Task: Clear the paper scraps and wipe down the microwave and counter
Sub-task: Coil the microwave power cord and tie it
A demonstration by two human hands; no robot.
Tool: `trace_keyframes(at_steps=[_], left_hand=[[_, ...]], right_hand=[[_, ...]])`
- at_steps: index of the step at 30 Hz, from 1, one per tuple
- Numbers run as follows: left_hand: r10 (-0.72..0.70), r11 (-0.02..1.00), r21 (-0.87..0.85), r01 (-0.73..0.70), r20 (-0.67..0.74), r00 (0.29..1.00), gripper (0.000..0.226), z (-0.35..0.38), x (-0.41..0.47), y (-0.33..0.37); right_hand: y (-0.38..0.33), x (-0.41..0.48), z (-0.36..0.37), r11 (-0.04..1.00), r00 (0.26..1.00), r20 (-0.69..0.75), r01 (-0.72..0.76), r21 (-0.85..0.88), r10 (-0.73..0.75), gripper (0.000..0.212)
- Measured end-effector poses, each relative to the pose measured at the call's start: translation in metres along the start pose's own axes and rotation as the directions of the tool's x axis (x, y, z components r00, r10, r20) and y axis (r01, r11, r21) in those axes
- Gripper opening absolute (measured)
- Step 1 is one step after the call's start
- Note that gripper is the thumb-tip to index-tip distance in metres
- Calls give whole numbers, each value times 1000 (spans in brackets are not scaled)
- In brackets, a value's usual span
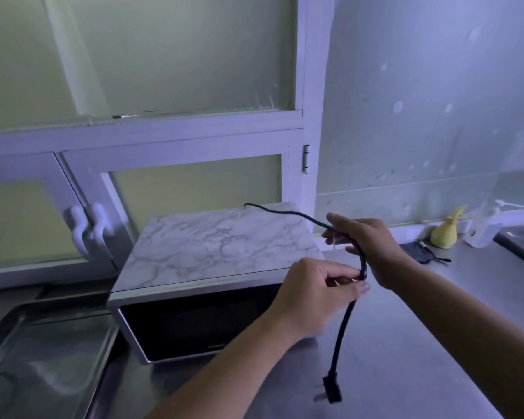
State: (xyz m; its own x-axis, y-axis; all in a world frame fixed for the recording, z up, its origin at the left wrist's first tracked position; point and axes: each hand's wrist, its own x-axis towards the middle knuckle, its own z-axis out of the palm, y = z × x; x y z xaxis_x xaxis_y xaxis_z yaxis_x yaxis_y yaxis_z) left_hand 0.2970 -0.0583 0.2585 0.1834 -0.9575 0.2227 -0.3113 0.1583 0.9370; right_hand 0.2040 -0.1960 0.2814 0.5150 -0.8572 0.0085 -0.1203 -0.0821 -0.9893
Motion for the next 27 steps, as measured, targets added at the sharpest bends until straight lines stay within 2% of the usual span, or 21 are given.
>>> trace_keyframes(at_steps=[5, 8, 10, 11, 14, 17, 19, 23, 27], left_hand=[[20, 998, 64, -24, 53, 998, 19, 35, 10, 17], [-11, 994, 112, -2, 112, 994, 22, 47, 16, 16], [-38, 998, 53, 30, 155, 987, 17, 42, 23, 11], [-55, 998, 23, 52, 134, 989, 15, 36, 30, 6], [-141, 989, 19, 144, -113, 984, 13, 4, 61, -16], [-258, 959, 10, 284, -388, 885, 16, -37, 101, -51], [-298, 926, 57, 374, -499, 814, 12, -71, 128, -77], [-306, 808, 239, 539, -611, 730, 27, -133, 177, -120], [-318, 655, 449, 608, -567, 760, 45, -165, 217, -151]], right_hand=[[-15, 2, -56, 996, 985, 173, 29, -83, -15, 18], [-19, 2, -84, 992, 975, 204, 101, -73, -84, 14], [-17, 6, -94, 988, 973, 199, 135, -76, -118, 12], [-16, 9, -99, 986, 974, 188, 145, -85, -127, 13], [-7, 20, -113, 987, 982, 142, 136, -82, -124, 13], [11, 32, -123, 994, 991, 113, 76, -74, -67, 10], [22, 39, -125, 997, 992, 117, 55, -53, -49, 8], [31, 62, -126, 995, 995, 84, 63, -75, -56, 9], [38, 96, -127, 991, 997, 34, 66, -117, -63, 8]])
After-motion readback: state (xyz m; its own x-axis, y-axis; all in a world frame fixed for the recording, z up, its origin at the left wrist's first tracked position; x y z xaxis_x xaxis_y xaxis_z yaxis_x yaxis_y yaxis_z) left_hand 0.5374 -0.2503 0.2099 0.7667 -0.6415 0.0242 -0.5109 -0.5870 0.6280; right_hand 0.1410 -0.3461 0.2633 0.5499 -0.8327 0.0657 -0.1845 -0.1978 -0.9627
